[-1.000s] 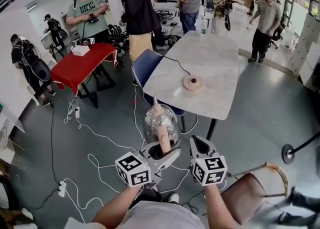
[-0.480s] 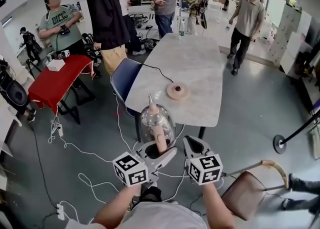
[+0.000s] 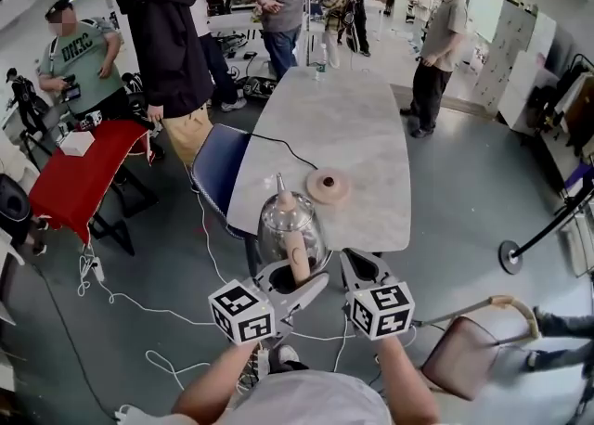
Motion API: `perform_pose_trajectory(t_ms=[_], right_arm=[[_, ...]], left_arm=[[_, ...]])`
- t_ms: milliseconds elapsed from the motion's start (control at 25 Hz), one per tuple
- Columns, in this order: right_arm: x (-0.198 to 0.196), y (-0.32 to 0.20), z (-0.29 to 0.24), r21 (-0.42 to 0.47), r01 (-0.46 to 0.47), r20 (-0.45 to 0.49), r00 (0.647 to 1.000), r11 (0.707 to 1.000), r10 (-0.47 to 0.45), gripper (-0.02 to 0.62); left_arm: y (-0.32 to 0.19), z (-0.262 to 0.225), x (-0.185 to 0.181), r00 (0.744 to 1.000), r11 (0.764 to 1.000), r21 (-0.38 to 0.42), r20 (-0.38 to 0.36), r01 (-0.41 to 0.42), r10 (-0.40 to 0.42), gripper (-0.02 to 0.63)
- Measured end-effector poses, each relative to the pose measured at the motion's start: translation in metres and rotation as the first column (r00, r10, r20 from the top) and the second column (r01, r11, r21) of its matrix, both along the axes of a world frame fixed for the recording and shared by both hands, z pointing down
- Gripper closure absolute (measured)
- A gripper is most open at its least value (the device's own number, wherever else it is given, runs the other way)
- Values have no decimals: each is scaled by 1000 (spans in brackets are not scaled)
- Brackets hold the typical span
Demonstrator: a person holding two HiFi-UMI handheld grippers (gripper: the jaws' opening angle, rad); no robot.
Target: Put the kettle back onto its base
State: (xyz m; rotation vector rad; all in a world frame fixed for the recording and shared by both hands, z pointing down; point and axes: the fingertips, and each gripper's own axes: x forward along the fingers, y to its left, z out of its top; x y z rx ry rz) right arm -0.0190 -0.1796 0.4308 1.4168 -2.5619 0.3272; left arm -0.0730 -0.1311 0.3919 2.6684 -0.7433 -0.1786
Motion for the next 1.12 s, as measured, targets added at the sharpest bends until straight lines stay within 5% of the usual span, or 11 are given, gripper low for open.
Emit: perform_pose_trajectory(t_ms=[480,1120], right_arm=[[-16,-27,6,-8,-59,-5,998,998,59,591],[11,-98,20,2,-79,23,997,997,79,591]], left_arm=[[-31,10,-22,999,999,-8,-4,-44,44,437],[-103,30,6,998,998,-17,21,-56,57,437]])
